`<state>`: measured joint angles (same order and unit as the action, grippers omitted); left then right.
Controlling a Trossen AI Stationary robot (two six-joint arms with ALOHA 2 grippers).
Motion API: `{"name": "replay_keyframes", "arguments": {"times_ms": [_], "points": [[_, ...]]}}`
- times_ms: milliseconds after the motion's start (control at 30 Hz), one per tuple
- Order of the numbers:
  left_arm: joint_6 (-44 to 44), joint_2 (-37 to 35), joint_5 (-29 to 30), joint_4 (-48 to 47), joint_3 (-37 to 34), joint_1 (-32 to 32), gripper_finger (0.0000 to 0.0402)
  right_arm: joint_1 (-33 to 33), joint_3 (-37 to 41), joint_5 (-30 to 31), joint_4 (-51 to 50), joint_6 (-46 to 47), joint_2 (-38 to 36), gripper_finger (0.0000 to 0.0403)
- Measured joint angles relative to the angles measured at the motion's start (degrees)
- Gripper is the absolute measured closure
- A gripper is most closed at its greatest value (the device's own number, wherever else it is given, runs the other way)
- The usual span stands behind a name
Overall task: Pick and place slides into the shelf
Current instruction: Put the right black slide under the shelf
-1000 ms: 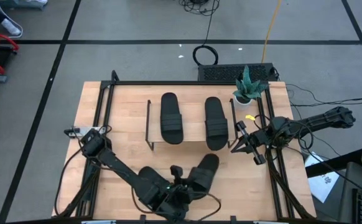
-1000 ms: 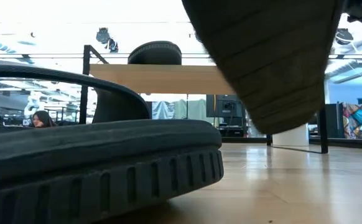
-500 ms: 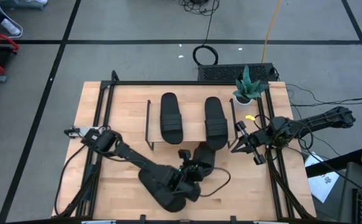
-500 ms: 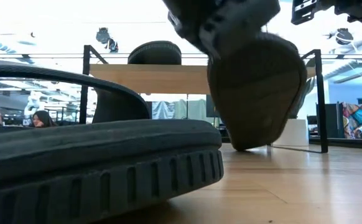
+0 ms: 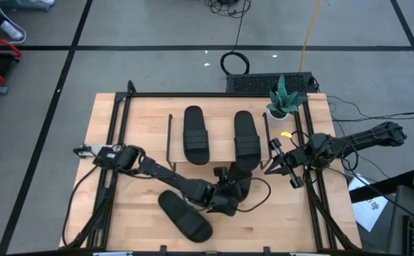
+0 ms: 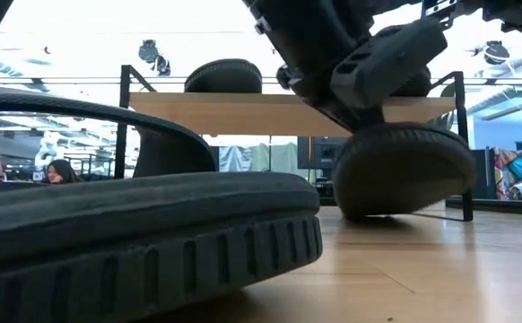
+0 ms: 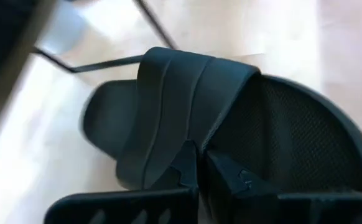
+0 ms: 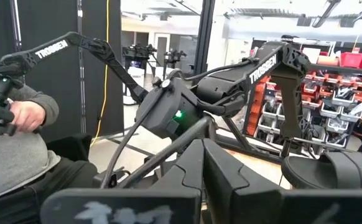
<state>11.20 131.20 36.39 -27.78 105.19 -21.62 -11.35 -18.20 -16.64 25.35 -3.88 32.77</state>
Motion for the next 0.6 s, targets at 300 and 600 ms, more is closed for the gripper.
{"name": "replay_keyframes", "arguments": {"times_ms": [300,600], "points": [[3.63,-0.02,-15.38,1.35,0.0,1.38,0.0303,0.01,0.0,0.0,-0.43,0.22,0.01,0.0403],[-0.23,-0.19,-17.3,1.05,0.0,1.31,0.0175,0.02,0.0,-0.02,-0.76,0.22,0.0,0.0403]]}}
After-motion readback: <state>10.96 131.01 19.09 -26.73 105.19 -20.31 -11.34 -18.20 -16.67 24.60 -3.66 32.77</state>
